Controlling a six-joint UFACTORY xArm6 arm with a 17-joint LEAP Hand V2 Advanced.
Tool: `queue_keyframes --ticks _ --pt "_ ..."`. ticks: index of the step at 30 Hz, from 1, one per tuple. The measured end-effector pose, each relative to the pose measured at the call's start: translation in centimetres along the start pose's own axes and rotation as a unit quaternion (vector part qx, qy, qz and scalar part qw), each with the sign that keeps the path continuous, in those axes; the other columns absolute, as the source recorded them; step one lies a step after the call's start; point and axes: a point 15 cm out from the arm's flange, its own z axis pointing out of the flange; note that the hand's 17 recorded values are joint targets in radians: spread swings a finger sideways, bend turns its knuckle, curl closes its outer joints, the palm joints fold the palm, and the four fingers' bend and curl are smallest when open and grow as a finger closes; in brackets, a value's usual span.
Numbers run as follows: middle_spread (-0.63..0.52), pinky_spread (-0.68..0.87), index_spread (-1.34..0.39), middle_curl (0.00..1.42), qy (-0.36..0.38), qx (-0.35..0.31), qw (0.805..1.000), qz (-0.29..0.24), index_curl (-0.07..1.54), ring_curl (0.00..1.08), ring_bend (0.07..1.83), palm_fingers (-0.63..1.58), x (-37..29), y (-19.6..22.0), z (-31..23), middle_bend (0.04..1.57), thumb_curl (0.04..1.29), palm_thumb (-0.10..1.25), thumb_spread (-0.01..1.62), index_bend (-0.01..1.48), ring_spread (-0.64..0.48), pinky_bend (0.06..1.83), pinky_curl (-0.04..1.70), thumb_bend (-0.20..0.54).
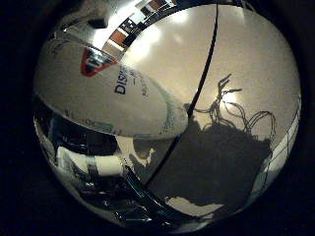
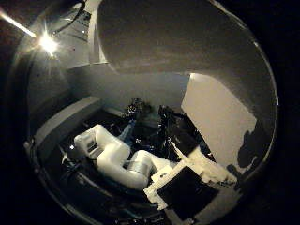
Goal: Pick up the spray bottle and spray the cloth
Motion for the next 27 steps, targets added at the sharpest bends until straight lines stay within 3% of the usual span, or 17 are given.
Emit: queue_keyframes --ticks 6,27 --pt "-0.02 0.38 -0.4 0.35 0.012 0.007 1.0 0.002 0.42 0.26 0.67 0.14 0.8 -0.3 -1.5 0.37 0.46 0.69 1.0 0.23 0.01 0.66 0.48 -0.026" --pt "-0.01 0.41 -0.34 0.35 0.108 0.093 0.989 0.029 0.36 0.23 0.54 0.29 5.7 -0.6 -15.4 0.21 0.44 0.71 0.99 0.19 0.02 0.56 0.32 -0.026"
